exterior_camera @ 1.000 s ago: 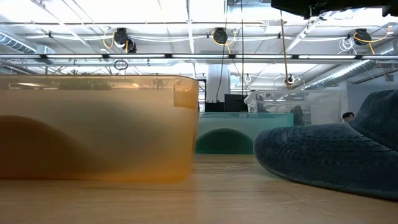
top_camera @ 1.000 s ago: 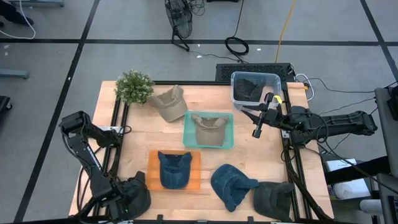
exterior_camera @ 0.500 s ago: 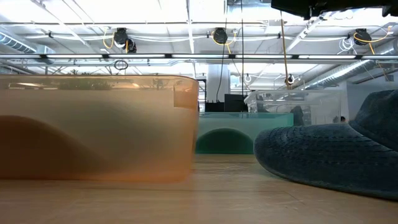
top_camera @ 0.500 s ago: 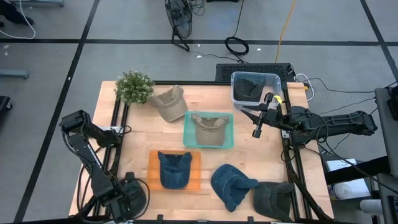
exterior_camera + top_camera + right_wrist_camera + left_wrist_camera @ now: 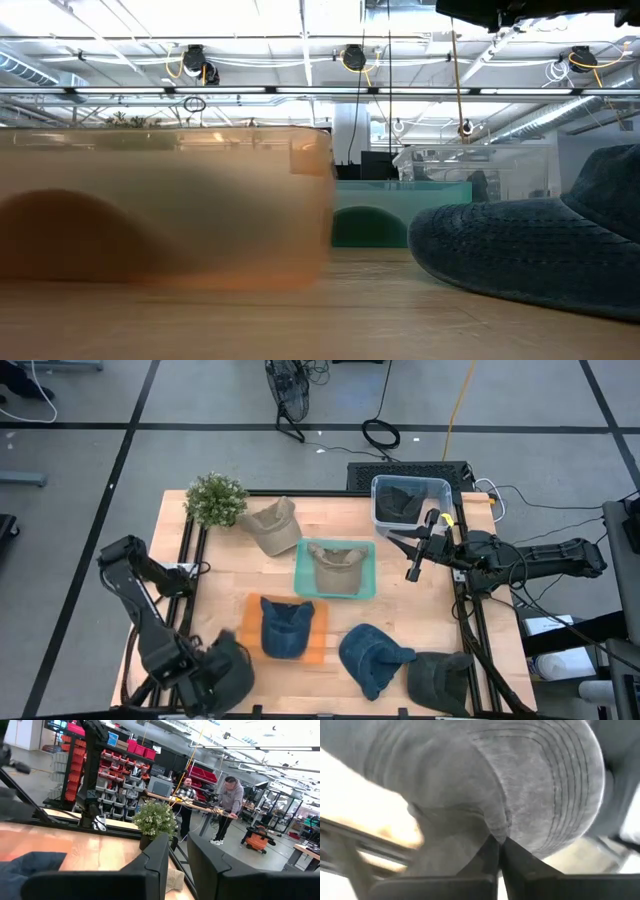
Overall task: Pick & Place hat
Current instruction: Put the left black cap into the transparent bin
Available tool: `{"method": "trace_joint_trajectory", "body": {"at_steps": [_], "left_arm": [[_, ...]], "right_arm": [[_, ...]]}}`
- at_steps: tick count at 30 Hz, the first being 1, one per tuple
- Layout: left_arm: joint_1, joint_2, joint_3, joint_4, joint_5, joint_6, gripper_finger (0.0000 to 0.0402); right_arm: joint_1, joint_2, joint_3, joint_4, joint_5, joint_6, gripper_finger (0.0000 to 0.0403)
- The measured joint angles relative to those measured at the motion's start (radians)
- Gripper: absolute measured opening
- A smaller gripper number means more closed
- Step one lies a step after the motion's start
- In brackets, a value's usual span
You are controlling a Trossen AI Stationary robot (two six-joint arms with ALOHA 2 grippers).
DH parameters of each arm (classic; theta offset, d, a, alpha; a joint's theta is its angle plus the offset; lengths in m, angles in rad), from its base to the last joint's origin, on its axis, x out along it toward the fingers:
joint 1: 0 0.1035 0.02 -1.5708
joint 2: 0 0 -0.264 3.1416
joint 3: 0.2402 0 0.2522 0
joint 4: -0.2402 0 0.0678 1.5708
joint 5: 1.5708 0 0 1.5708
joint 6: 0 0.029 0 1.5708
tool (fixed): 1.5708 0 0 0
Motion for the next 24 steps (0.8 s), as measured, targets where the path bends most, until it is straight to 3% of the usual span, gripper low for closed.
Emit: {"method": "trace_joint_trajectory", "body": {"at_steps": [4,9,14,21,24], "left_arm": [[0.059,-0.002,0.099,-0.139,-0.136,0.117,0.0008],[0.155,-0.002,0.170,-0.190,-0.164,0.265,0.0009],[0.242,-0.002,0.183,-0.195,-0.201,0.434,0.0005],[0.394,-0.002,0.183,-0.167,-0.380,0.698,0.0005],[0.475,-0.002,0.183,-0.122,-0.440,0.853,0.0007]], "right_arm": [[0.000,0.000,0.000,0.000,0.000,0.000,0.0059],[0.000,0.000,0.000,0.000,0.000,-0.001,0.0059],[0.000,0.000,0.000,-0.007,0.000,-0.002,0.0059],[0.000,0.000,0.000,-0.009,-0.005,0.024,0.0059],[0.000,0.015,0.000,-0.007,-0.128,0.018,0.0059]]}}
